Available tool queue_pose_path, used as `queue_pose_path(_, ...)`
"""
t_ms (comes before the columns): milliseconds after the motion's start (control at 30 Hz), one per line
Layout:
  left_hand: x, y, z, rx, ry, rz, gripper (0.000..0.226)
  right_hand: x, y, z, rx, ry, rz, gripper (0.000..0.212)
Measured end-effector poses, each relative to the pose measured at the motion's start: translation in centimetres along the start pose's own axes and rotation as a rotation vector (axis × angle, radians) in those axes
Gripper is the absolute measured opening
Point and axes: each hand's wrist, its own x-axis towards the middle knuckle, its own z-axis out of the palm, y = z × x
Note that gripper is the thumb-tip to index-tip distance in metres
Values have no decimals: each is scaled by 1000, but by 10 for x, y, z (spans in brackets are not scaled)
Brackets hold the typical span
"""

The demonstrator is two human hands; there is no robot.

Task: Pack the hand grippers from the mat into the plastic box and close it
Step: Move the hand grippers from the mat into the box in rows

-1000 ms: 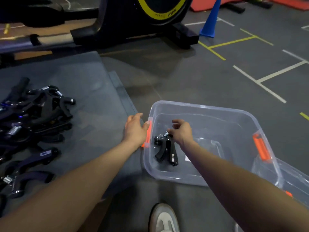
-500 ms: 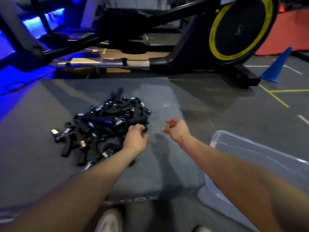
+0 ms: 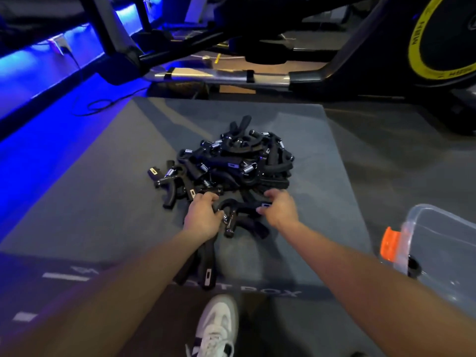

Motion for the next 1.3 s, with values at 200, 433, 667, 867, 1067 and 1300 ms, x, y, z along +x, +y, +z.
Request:
queue_pose_path(200,8,-5,6,6,-44,-3,43,5,10,4,-35,-18,38,51)
queue_pose_path(433,8,7,16,-1,-93,17,42,2,11,-7,-249,-30,-76,36)
queue_pose_path(667,0,37,30,-16,-119,-52,34,-10,9,-46,-359,100,-207,31)
queue_pose_path(867,-14,88,56,-193,-223,-115,46,-20,20,-96,-212,261,-125,24)
queue_pose_path(1067,-23,157,91,-437,-88,-74,30,-36,32,-134,77,358,-56,31)
queue_pose_path(1300,-34,218,129,-504,-100,123,12,-48,72,-195,306,420,33,17)
